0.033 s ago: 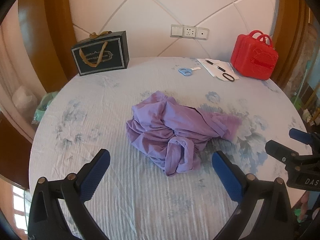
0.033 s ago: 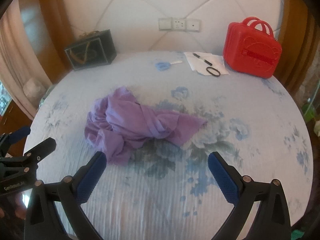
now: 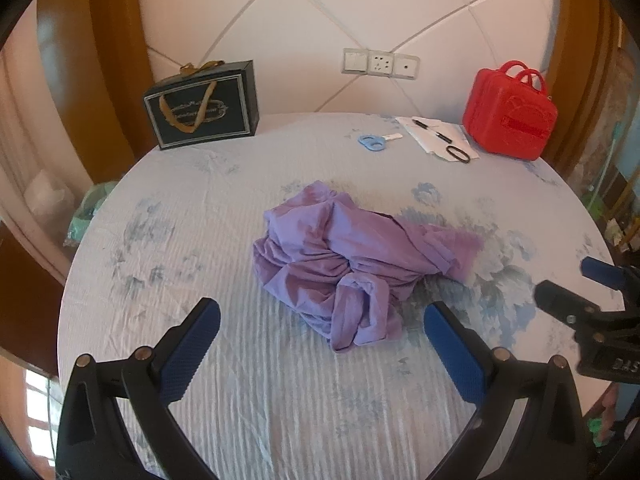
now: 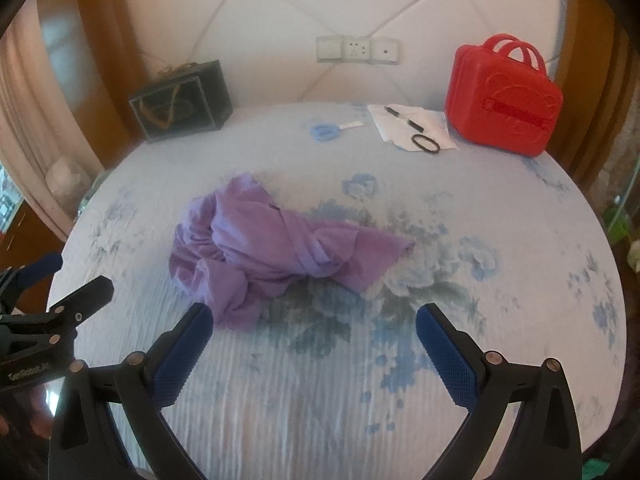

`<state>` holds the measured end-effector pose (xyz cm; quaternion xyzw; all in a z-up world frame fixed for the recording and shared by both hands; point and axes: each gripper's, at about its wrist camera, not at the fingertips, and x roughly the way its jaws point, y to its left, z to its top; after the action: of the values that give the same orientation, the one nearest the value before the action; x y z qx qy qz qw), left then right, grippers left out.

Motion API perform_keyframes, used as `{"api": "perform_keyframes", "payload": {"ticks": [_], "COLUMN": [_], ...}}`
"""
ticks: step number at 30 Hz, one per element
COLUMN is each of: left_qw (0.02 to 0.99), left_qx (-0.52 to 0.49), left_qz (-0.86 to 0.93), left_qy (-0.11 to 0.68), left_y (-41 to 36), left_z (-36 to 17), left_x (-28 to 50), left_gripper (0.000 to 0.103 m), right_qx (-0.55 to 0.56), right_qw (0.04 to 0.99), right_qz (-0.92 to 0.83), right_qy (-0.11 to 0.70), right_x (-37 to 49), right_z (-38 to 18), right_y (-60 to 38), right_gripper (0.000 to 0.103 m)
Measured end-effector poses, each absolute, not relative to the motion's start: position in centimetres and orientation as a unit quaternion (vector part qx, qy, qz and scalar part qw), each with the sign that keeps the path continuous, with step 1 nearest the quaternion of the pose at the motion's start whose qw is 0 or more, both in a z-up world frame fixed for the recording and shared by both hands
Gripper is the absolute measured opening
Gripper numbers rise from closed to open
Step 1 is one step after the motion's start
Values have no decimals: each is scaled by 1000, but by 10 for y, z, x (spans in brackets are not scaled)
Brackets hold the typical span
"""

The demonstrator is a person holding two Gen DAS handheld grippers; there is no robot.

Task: Fold clothes
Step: 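Move both grippers toward the crumpled lavender T-shirt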

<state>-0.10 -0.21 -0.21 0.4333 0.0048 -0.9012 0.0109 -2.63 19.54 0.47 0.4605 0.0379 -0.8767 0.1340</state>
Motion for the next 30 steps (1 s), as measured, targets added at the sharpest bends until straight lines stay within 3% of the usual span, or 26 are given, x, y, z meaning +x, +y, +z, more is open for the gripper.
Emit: {"api": "perform_keyframes", "payload": {"ticks": [30], "left_qw": [19], "left_qx": [469], "left_qz": [-883], "left_qy": [5], "left_y": [-21], "left_z": [-16], "left_x": [-17], "left_gripper": [103], "right_qx": [476], "right_qw": [140], "right_qz": [-867], "right_qy": [41], "right_x": [-38], "right_z": [-7], "right_y": [188], "right_gripper": [103]}}
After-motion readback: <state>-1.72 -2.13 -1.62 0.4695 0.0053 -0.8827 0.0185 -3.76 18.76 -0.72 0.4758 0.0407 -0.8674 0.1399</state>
